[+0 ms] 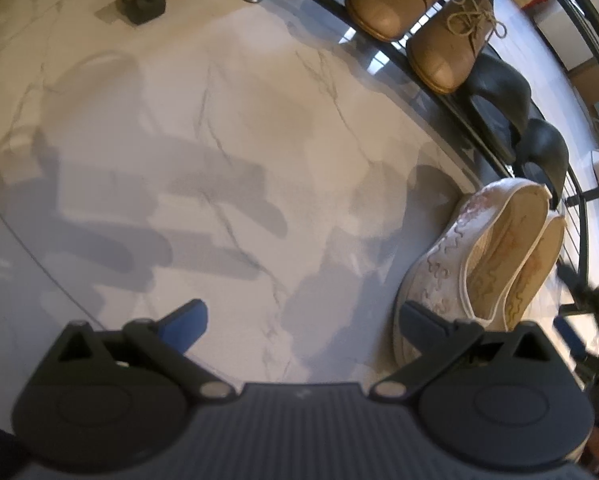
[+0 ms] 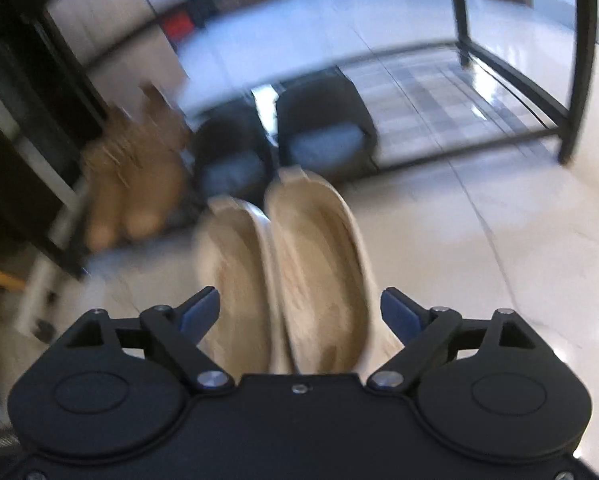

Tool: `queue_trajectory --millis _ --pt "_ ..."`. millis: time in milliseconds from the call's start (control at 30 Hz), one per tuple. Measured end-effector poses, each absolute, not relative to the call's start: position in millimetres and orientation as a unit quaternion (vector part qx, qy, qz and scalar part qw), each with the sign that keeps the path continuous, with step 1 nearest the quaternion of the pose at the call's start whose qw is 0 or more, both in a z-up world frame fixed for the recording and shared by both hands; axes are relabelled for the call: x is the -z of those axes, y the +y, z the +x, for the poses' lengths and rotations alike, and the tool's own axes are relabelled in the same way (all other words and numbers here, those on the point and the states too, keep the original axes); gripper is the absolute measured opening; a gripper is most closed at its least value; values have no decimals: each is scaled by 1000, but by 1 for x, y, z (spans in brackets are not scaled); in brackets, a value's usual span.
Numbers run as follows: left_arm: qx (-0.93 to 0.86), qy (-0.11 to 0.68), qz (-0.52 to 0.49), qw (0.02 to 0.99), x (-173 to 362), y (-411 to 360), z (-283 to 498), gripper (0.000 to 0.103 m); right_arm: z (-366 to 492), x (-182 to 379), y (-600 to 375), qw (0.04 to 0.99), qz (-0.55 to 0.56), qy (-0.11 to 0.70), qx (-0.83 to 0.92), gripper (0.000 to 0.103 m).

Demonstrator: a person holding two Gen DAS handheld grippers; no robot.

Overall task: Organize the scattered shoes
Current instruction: 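Slide the right tool fingers into both white shoe heels and grip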

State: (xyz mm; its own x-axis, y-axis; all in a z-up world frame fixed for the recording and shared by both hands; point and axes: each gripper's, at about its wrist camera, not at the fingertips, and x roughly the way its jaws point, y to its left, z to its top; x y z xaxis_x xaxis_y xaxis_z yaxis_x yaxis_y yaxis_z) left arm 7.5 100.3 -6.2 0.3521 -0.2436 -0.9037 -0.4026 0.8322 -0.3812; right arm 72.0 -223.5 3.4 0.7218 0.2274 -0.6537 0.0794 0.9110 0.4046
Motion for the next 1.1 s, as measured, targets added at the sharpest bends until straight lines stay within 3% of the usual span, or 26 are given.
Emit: queue_trajectory --millis 267,400,500,933,1000,1100 --pt "-52 571 -287 768 8 100 8 102 93 32 -194 920 98 362 -110 93" --pt "-52 574 -288 765 10 100 9 102 106 47 -203 913 130 376 -88 93" --pt "-52 577 -288 763 11 100 10 102 113 49 -207 902 155 389 -104 103" --pt "-53 586 -292 754 14 101 12 102 122 49 -182 894 53 432 -104 103" --pt "-51 586 -291 755 14 100 12 102 122 47 -186 895 62 429 -104 101" --pt "-48 587 -292 754 14 99 12 102 125 45 -193 901 61 418 -97 90"
